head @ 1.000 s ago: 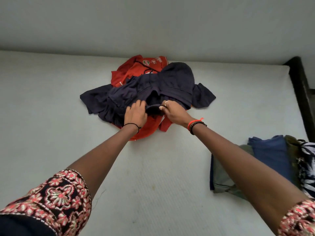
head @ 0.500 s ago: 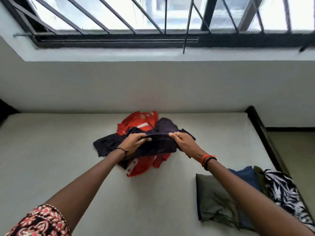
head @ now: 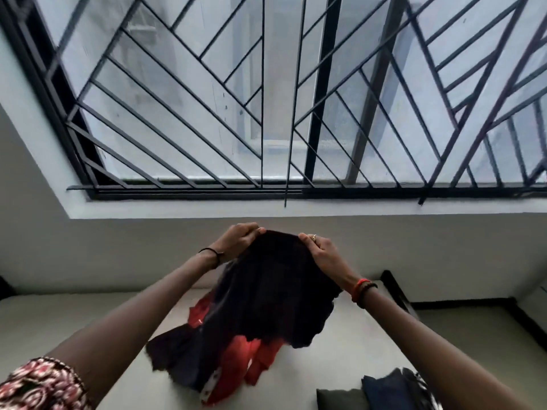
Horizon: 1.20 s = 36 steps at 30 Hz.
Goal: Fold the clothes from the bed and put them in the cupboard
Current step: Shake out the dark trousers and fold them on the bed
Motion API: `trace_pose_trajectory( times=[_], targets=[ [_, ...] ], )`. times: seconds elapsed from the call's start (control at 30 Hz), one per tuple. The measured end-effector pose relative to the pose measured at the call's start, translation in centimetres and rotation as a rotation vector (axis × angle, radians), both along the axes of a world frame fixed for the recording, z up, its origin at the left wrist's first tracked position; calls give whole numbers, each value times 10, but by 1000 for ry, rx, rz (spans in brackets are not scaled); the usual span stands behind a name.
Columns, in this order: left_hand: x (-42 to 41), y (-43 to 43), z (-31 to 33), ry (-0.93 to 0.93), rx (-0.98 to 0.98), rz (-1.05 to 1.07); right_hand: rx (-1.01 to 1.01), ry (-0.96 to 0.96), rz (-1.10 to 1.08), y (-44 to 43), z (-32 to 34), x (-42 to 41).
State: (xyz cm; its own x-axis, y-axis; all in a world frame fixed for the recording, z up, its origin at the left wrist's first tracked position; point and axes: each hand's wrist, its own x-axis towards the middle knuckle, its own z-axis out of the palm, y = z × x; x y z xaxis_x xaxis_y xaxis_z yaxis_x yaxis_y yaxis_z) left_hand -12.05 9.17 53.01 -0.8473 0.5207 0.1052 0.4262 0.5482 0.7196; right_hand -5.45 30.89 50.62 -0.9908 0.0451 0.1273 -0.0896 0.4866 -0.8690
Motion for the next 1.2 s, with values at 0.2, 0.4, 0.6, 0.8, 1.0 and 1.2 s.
trace_pose_trajectory(
  times=[0.2, 0.4, 0.6, 0.8, 1.0, 1.2],
  targets=[
    [0, 12, 100, 18, 148, -28, -17, 110, 28, 5, 110, 20],
    [18, 27, 172, 5, 312, -45, -87, 231, 7, 8, 183, 43],
    [33, 37, 244, 17, 470, -115, -163, 310, -31, 7, 231, 62],
    [42, 41, 314, 139, 540, -160, -238, 387, -31, 1, 257, 65],
    [40, 43, 352, 162, 637, -142, -273, 277, 116, 1, 234, 86],
    [24, 40, 359, 71, 788, -118, -18, -89, 195, 13, 165, 90]
  ],
)
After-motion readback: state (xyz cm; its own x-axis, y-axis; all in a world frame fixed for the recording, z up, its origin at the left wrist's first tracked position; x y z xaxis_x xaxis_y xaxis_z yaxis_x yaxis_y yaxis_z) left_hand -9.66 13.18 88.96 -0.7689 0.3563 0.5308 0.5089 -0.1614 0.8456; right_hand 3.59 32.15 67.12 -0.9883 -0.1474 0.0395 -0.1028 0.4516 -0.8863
